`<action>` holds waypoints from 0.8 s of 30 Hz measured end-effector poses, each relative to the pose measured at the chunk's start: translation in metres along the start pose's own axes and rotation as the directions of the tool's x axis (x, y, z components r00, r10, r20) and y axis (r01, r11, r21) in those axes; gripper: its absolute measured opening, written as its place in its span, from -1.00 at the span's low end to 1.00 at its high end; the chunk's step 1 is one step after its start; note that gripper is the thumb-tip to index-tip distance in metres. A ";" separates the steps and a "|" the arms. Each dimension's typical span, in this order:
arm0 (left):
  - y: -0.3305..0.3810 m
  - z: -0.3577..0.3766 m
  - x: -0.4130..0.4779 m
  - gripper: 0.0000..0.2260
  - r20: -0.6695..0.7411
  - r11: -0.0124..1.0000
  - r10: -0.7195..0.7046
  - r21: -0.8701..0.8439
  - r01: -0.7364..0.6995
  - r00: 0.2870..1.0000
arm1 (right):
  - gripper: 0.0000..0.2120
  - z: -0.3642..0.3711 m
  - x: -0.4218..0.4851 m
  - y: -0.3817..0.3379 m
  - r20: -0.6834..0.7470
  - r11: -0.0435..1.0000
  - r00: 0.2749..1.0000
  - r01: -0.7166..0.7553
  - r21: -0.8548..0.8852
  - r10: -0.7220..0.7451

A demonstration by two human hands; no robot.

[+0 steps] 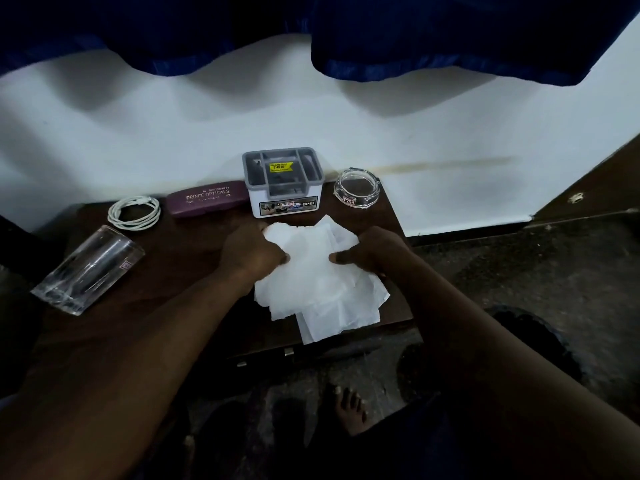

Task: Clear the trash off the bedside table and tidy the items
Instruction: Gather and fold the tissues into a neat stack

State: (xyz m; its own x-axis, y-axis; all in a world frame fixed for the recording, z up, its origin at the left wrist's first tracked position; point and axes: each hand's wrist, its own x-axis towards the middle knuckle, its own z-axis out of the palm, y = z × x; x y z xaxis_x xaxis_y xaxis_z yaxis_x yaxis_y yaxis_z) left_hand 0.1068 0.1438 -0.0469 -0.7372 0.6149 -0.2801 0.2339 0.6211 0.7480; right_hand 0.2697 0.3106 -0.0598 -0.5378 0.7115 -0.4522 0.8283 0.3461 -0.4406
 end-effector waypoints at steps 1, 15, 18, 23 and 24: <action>0.004 -0.004 0.000 -0.43 0.022 0.997 -0.042 -0.066 0.043 0.999 | -0.42 -0.001 0.001 0.001 -0.013 1.000 1.000 -0.004 0.002 0.004; 0.022 -0.013 -0.005 -0.64 0.356 0.704 -0.207 -0.593 0.391 0.911 | -0.53 -0.019 0.000 0.003 -0.064 0.993 0.998 -0.004 -0.116 -0.003; 0.024 -0.009 -0.007 -0.62 0.441 0.632 -0.182 -0.633 0.448 0.879 | -0.45 -0.024 0.000 0.005 -0.089 0.996 0.996 -0.030 -0.084 0.023; 0.022 0.004 -0.017 -0.57 0.444 0.644 -0.164 -0.628 0.436 0.881 | -0.37 -0.024 0.001 0.004 -0.094 0.995 0.991 -0.095 0.026 0.097; 0.023 0.004 -0.017 -0.55 0.440 0.644 -0.158 -0.632 0.430 0.884 | -0.38 -0.023 0.000 0.004 -0.089 0.995 0.992 -0.090 0.045 0.093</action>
State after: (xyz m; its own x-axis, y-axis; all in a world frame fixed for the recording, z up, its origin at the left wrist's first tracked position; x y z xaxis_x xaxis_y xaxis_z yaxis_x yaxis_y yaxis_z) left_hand 0.1269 0.1496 -0.0277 -0.4093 0.6593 -0.6307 -0.5671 0.3577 0.7419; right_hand 0.2767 0.3259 -0.0443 -0.4420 0.7923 -0.4205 0.8653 0.2530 -0.4328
